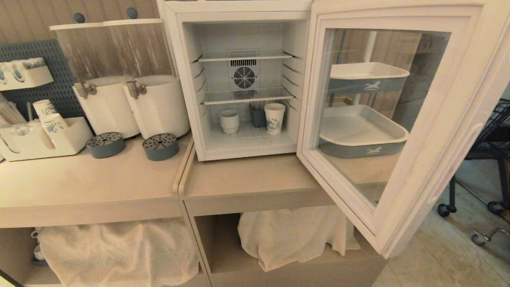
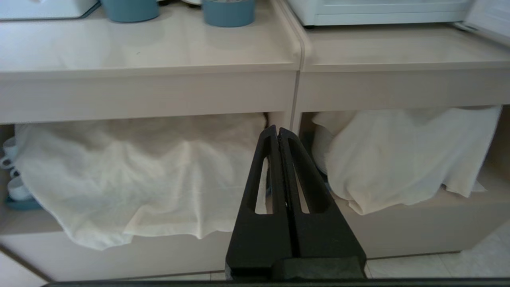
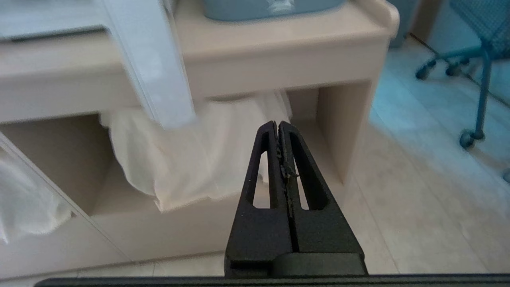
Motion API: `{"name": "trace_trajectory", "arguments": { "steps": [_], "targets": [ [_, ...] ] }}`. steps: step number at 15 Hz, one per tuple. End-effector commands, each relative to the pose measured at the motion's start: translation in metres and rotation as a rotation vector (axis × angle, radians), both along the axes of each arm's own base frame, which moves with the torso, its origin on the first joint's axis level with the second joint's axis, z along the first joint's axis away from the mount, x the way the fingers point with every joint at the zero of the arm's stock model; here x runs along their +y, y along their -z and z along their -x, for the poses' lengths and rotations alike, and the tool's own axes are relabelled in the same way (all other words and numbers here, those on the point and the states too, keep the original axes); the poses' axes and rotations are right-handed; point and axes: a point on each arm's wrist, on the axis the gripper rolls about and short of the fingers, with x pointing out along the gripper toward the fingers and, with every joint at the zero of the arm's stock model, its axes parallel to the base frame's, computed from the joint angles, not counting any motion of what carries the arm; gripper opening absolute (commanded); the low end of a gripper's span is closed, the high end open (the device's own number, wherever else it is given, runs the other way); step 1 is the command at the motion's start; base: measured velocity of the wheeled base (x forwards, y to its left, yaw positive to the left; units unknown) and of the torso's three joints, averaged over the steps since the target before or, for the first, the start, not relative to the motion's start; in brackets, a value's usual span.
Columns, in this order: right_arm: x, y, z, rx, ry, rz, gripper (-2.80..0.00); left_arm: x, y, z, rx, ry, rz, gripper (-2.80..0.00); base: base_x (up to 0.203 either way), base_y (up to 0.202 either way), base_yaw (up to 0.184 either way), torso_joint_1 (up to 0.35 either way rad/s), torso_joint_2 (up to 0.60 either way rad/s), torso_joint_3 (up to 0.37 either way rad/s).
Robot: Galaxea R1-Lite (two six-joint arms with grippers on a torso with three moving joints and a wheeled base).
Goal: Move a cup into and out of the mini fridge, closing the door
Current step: Close the freezer door
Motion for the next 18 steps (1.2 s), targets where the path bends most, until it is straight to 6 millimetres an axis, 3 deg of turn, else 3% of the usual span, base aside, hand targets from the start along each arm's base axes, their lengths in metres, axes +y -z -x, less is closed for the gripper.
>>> {"name": "trace_trajectory", "arguments": {
  "steps": [1, 5, 6, 7, 9, 10, 11, 13, 16, 18],
  "targets": [
    [0.0, 0.0, 0.0, -0.018, 0.003, -0.003, -2.8, 0.0, 0.0, 0.0, 0.001, 0.0, 0.002, -2.8, 0.0, 0.0, 0.0, 0.0, 0.0, 0.0],
    [0.0, -0.002, -0.001, -0.048, 0.0, -0.003, -2.8, 0.0, 0.0, 0.0, 0.001, 0.0, 0.004, -2.8, 0.0, 0.0, 0.0, 0.0, 0.0, 0.0],
    [0.0, -0.011, 0.0, -0.059, -0.001, -0.01, -2.8, 0.0, 0.0, 0.0, 0.001, 0.0, 0.004, -2.8, 0.0, 0.0, 0.0, 0.0, 0.0, 0.0],
    [0.0, -0.032, 0.004, -0.095, -0.001, -0.024, -2.8, 0.0, 0.0, 0.0, 0.001, 0.0, 0.004, -2.8, 0.0, 0.0, 0.0, 0.0, 0.0, 0.0],
    [0.0, -0.101, 0.01, -0.194, 0.019, -0.054, -2.8, 0.0, 0.0, 0.0, 0.001, 0.0, 0.004, -2.8, 0.0, 0.0, 0.0, 0.0, 0.0, 0.0],
    [-0.001, -0.13, 0.004, -0.199, 0.043, -0.07, -2.8, 0.0, 0.0, 0.0, 0.0, 0.0, 0.004, -2.8, 0.0, 0.0, 0.0, 0.0, 0.0, 0.0],
    [-0.002, -0.15, -0.007, -0.185, 0.088, -0.093, -2.8, 0.0, 0.0, 0.0, 0.001, 0.0, 0.004, -2.8, 0.0, 0.0, 0.0, 0.0, 0.0, 0.0],
    [-0.004, -0.172, -0.054, -0.07, 0.198, -0.139, -2.8, 0.0, 0.0, 0.0, 0.001, 0.0, 0.004, -2.8, 0.0, 0.0, 0.0, 0.0, 0.0, 0.0],
    [-0.007, -0.178, -0.135, 0.054, 0.308, -0.174, -2.8, 0.0, 0.0, 0.0, 0.0, 0.0, 0.004, -2.8, 0.0, 0.0, 0.0, 0.0, 0.0, 0.0],
    [-0.011, -0.179, -0.171, 0.054, 0.323, -0.197, -2.8, 0.0, 0.0, 0.0, 0.0, 0.0, 0.004, -2.8, 0.0, 0.0, 0.0, 0.0, 0.0, 0.0]
  ]
}}
